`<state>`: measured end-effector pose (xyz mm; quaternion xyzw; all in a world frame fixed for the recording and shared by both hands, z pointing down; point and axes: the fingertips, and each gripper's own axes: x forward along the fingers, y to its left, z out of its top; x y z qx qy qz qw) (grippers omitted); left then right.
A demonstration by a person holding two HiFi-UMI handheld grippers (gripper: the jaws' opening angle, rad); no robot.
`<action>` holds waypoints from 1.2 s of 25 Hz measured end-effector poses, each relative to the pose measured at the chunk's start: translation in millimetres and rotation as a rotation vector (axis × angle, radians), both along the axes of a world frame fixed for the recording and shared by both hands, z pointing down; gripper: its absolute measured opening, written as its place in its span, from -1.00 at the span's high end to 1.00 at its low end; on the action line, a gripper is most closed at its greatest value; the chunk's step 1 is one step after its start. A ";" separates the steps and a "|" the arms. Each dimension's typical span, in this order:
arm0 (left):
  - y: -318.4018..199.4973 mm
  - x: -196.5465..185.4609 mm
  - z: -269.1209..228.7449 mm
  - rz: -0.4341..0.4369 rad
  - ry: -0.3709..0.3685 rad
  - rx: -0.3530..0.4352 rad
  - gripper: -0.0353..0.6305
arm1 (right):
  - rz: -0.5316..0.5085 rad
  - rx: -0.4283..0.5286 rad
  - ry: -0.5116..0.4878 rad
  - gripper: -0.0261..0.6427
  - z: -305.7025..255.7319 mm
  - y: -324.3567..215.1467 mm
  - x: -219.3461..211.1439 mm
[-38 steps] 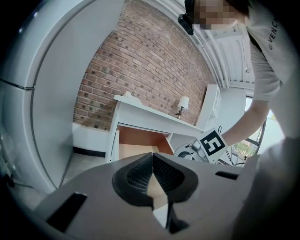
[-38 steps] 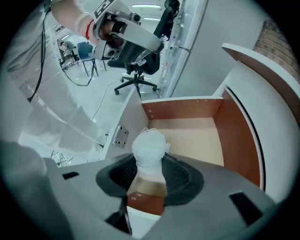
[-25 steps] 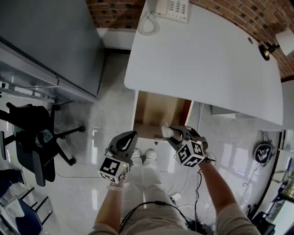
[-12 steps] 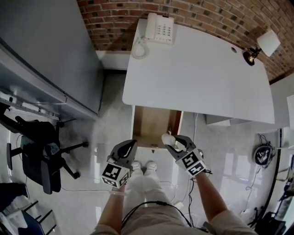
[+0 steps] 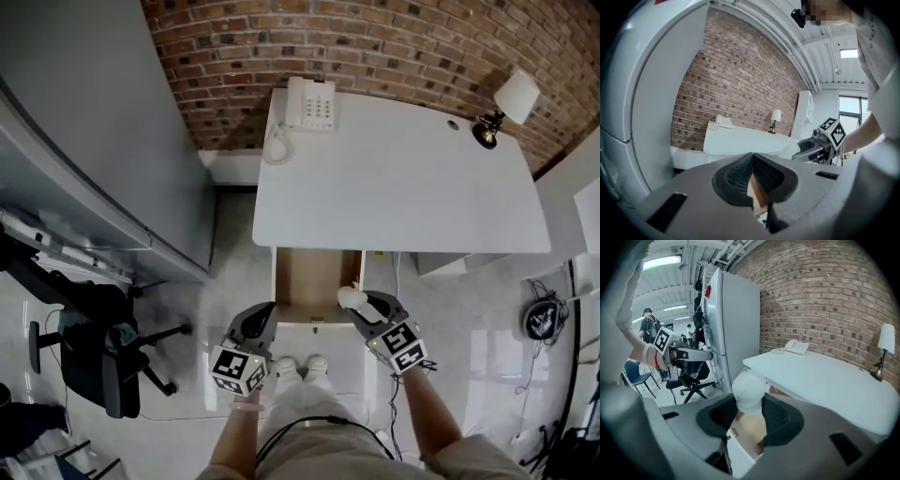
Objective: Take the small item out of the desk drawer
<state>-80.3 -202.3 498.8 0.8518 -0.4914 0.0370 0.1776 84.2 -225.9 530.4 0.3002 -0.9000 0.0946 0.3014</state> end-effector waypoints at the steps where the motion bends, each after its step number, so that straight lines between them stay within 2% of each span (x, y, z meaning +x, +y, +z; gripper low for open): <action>1: -0.4 -0.4 -4.5 -0.002 0.002 0.007 0.88 | 0.009 0.007 -0.012 0.42 -5.9 0.0 -0.3; 12: 0.1 3.8 -49.6 -0.012 0.027 0.069 0.88 | 0.074 0.050 -0.092 0.42 -52.6 5.4 8.7; 25: 4.2 -15.7 -106.9 -0.038 0.013 0.176 0.88 | 0.107 0.131 -0.159 0.42 -103.3 8.4 6.6; 30: 12.6 -16.5 -119.6 -0.034 -0.020 0.201 0.88 | 0.129 0.153 -0.179 0.42 -117.4 14.2 8.9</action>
